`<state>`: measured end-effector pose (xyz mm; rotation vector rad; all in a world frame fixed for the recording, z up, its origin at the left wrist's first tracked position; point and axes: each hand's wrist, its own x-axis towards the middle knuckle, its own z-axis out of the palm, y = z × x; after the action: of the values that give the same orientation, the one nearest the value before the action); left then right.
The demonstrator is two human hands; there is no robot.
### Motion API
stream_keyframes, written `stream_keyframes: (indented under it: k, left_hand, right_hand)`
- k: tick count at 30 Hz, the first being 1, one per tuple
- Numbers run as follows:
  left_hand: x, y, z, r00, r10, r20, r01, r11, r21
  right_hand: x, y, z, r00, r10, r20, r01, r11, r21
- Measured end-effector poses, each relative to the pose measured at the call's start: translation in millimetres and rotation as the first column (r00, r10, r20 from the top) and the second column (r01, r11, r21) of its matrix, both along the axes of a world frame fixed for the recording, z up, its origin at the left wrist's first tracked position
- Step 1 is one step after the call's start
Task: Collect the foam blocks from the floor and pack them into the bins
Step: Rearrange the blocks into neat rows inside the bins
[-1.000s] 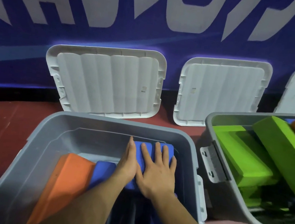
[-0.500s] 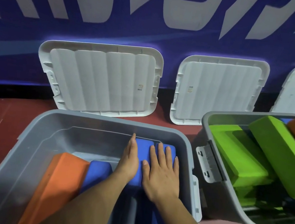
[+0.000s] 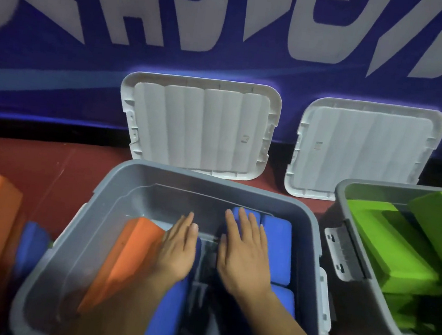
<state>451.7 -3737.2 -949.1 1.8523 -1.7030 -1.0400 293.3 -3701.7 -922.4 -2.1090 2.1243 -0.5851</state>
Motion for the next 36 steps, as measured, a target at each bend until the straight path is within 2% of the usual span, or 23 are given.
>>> stream_keyframes:
  k: [3, 6, 8, 11, 15, 17, 21, 24, 28, 31, 36]
  left_hand:
    - [34, 5, -9, 0.999, -0.004, 0.036, 0.004, 1.000, 0.002]
    - [48, 10, -20, 0.998, -0.041, -0.040, 0.044, 0.996, 0.075]
    - [49, 12, -29, 0.997, -0.055, -0.054, 0.061, 0.992, 0.108]
    - [47, 9, -34, 0.996, -0.052, -0.069, 0.062, 0.987, 0.146]
    - [45, 2, -31, 0.992, -0.013, -0.122, 0.042, 0.970, 0.239]
    - [48, 1, -26, 0.994, 0.025, -0.111, 0.003, 0.971, 0.238]
    - [50, -4, 13, 0.988, 0.103, -0.117, -0.080, 0.980, 0.182]
    - [45, 8, 59, 0.985, 0.063, -0.162, -0.049, 0.995, 0.091]
    - [37, 42, 110, 0.984, -0.019, -0.179, 0.017, 1.000, -0.017]
    - [29, 69, 138, 0.957, -0.140, -0.255, 0.116, 0.987, -0.107]
    - [17, 111, 164, 0.908, -0.300, -0.292, 0.265, 0.952, -0.153]
  right_hand:
    - [39, 18, -13, 0.984, 0.135, 0.119, -0.134, 0.991, -0.015]
    - [63, 37, -29, 0.963, 0.170, 0.209, -0.197, 0.974, 0.112]
    - [71, 44, -40, 0.945, 0.051, 0.322, -0.149, 0.946, 0.287]
    - [74, 40, -53, 0.899, -0.162, 0.407, -0.083, 0.849, 0.521]
    - [80, 27, -47, 0.769, -0.353, 0.532, -0.130, 0.729, 0.672]
    - [84, 24, -35, 0.717, -0.406, 0.566, -0.105, 0.740, 0.664]
    - [85, 24, 4, 0.589, -0.429, 0.685, -0.028, 0.836, 0.548]
    - [80, 30, 41, 0.504, -0.438, 0.745, 0.025, 0.869, 0.494]
    - [63, 47, 93, 0.500, -0.384, 0.776, 0.047, 0.907, 0.418]
    - [45, 71, 132, 0.488, -0.362, 0.795, -0.028, 0.903, 0.429]
    - [18, 117, 154, 0.550, -0.239, 0.800, -0.061, 0.944, 0.324]
